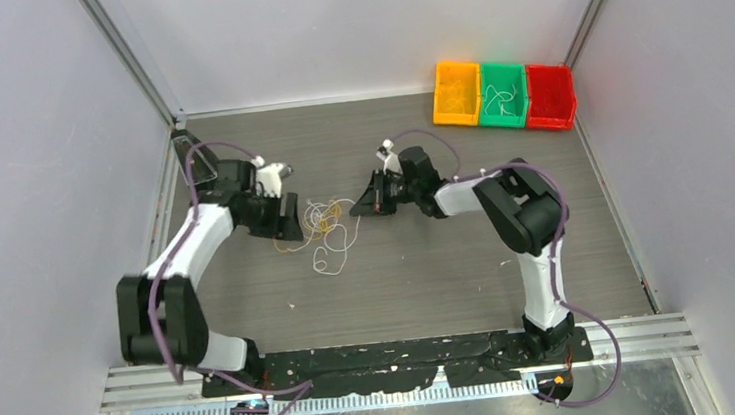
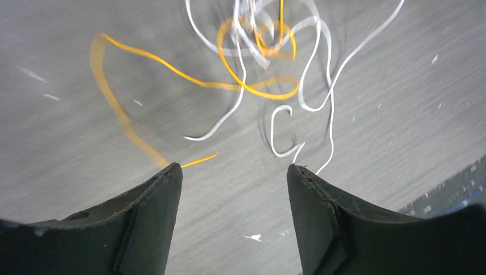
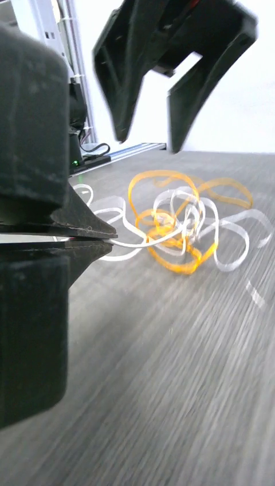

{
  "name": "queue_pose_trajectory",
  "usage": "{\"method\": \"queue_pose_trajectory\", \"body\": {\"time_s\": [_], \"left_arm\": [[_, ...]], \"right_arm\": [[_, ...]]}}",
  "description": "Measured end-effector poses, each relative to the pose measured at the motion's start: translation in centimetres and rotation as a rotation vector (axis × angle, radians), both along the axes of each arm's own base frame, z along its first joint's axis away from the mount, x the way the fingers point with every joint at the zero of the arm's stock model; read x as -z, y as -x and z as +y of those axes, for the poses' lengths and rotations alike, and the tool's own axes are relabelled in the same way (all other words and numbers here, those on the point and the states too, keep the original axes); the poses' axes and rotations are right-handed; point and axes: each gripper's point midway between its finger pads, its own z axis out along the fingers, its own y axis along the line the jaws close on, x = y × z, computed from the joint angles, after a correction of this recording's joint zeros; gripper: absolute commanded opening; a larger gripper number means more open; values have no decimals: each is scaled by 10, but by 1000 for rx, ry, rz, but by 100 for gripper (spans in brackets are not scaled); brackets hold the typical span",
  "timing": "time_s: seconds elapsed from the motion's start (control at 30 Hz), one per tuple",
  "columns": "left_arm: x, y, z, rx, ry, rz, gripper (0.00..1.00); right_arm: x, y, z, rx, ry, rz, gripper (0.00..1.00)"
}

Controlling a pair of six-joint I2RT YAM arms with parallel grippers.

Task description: Untangle the cables

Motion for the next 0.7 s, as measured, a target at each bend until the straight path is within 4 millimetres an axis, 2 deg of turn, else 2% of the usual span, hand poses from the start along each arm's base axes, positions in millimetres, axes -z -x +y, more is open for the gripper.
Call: {"method": "queue_pose_trajectory", "body": {"time_s": [0.07, 0.17, 0.27, 0.4, 0.57, 0.7], "left_arm": [[-33, -14, 10, -6, 10, -163, 73], [-72, -33, 2, 50, 54, -364, 82], [-95, -51, -17, 124, 132, -491, 86], [-116, -66, -48, 243, 202, -641, 85], [-133, -77, -92, 379, 247, -812, 74], [-121, -89, -108, 401, 271, -830, 51]], "right_arm": [[-24, 0, -6, -35, 6, -78, 5], [-68, 1, -8, -114, 2, -227, 5], [-101, 4, -6, -194, 1, -363, 5], [-126, 16, -9, -284, 9, -470, 5], [-151, 35, -15, -366, -11, -546, 5], [-185, 48, -18, -388, -51, -619, 5]]}}
